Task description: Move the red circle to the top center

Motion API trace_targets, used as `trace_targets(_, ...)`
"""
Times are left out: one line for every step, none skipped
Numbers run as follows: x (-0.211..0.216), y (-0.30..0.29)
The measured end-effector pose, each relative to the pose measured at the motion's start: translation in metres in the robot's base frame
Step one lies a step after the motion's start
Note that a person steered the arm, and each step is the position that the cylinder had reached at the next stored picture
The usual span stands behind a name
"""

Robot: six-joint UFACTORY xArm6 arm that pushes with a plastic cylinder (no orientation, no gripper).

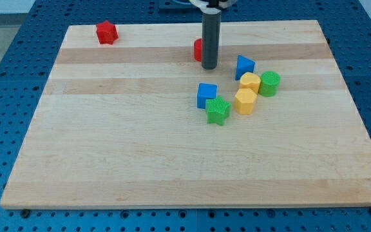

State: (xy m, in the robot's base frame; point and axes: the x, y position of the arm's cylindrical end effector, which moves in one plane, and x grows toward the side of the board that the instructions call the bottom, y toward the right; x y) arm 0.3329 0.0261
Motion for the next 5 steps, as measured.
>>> trace_targets(-0.010, -0.004)
trace_targets(-0.025, -0.004)
trace_targets(-0.043, -0.004)
trace_targets(-0.061, -0.004)
trace_targets(-0.072, -0.004)
